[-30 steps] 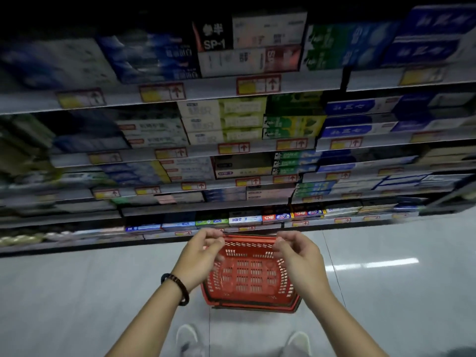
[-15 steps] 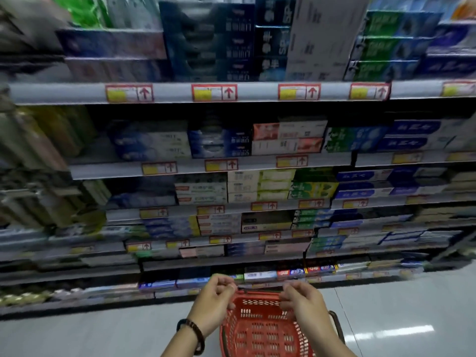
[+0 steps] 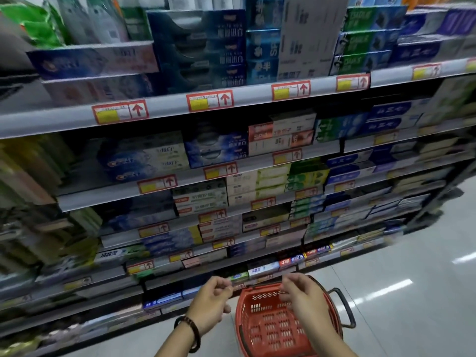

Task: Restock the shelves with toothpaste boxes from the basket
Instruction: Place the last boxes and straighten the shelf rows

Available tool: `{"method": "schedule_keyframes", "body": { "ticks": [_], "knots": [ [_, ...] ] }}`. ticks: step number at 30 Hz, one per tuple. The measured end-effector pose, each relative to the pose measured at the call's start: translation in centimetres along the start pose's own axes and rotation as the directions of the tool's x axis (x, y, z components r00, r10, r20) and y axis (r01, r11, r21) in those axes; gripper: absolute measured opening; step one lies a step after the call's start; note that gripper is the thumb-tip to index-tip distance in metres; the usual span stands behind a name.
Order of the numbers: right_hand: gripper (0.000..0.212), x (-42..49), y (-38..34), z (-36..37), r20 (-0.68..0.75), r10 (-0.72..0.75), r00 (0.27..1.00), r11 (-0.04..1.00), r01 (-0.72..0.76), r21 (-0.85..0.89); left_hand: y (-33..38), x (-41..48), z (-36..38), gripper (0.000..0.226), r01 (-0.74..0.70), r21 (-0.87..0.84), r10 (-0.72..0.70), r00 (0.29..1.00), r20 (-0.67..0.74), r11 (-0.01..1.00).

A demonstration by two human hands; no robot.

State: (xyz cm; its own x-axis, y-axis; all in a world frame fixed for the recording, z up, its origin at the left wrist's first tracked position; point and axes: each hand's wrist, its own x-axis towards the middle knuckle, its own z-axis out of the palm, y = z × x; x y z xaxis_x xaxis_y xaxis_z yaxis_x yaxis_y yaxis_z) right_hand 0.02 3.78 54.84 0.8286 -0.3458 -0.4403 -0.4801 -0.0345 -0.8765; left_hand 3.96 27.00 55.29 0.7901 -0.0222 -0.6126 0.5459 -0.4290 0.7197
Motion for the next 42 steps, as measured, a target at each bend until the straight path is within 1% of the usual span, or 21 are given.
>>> {"method": "schedule_keyframes", "body": {
  "ticks": [5, 8, 11, 14, 17, 21, 26, 29, 35, 37, 39, 40, 42],
  "knots": [
    [0.006, 1.6, 0.1, -0.7, 0.008, -0.018, 1.000, 1.000, 0.018, -0.008, 0.4, 1.3, 0.0, 0.015, 0.026, -0.016, -0.026, 1.000, 0.016, 1.000],
    [0.005, 2.9, 0.8, -1.9, 0.003, 0.029, 1.000, 1.000, -0.029, -0.005, 1.6, 2.0, 0.6, 0.017, 0.086, -0.023, -0.085, 0.996, 0.034, 0.996],
    [0.010, 4.5, 1.8, -2.7, 0.002, 0.067, 0.998, 0.998, -0.067, 0.005, 3.2, 2.8, 1.0, 0.016, 0.086, -0.031, -0.086, 0.996, 0.022, 0.996],
    [0.007, 5.4, 2.1, -3.8, -0.026, 0.070, 0.997, 0.997, -0.069, 0.034, 4.4, 4.4, 1.8, 0.016, 0.017, -0.004, -0.017, 1.000, 0.004, 1.000],
    [0.005, 5.8, 2.3, -4.6, -0.075, 0.024, 0.997, 1.000, -0.023, 0.017, 5.5, 5.8, 3.0, 0.014, -0.050, -0.029, 0.050, 0.999, 0.012, 0.998],
    [0.004, 5.6, 2.1, -5.2, -0.168, 0.010, 0.986, 1.000, -0.008, 0.013, 7.3, 7.5, 4.6, 0.014, -0.134, -0.010, 0.134, 0.984, 0.117, 0.991],
    [0.006, 5.0, -0.4, -4.4, -0.305, 0.015, 0.952, 0.996, 0.012, 0.084, 9.5, 10.4, 5.9, 0.011, -0.253, 0.011, 0.243, 0.942, 0.233, 0.967],
    [0.007, 4.7, -1.9, -3.4, -0.413, 0.026, 0.910, 0.990, 0.035, 0.140, 11.0, 11.9, 5.9, 0.011, -0.318, 0.040, 0.289, 0.903, 0.319, 0.947],
    [0.009, 4.1, -3.9, -0.4, -0.581, 0.063, 0.812, 0.968, 0.091, 0.233, 13.1, 14.5, 5.5, 0.011, -0.471, 0.072, 0.372, 0.772, 0.516, 0.879],
    [0.009, 3.8, -3.8, 0.6, -0.638, 0.075, 0.766, 0.965, 0.106, 0.240, 13.0, 15.3, 5.5, 0.011, -0.514, 0.088, 0.375, 0.722, 0.581, 0.853],
    [0.010, 3.2, -3.3, 1.5, -0.686, 0.105, 0.720, 0.961, 0.105, 0.258, 12.4, 16.1, 5.5, 0.009, -0.530, 0.092, 0.366, 0.691, 0.624, 0.843],
    [0.013, 2.9, -3.0, 1.9, -0.702, 0.133, 0.700, 0.954, 0.100, 0.281, 12.1, 16.5, 5.7, 0.007, -0.534, 0.094, 0.359, 0.678, 0.641, 0.841],
    [0.028, 2.3, -2.0, 2.5, -0.719, 0.201, 0.665, 0.946, 0.059, 0.319, 11.3, 17.0, 5.9, 0.006, -0.512, 0.097, 0.329, 0.674, 0.662, 0.854]
  ]
}}
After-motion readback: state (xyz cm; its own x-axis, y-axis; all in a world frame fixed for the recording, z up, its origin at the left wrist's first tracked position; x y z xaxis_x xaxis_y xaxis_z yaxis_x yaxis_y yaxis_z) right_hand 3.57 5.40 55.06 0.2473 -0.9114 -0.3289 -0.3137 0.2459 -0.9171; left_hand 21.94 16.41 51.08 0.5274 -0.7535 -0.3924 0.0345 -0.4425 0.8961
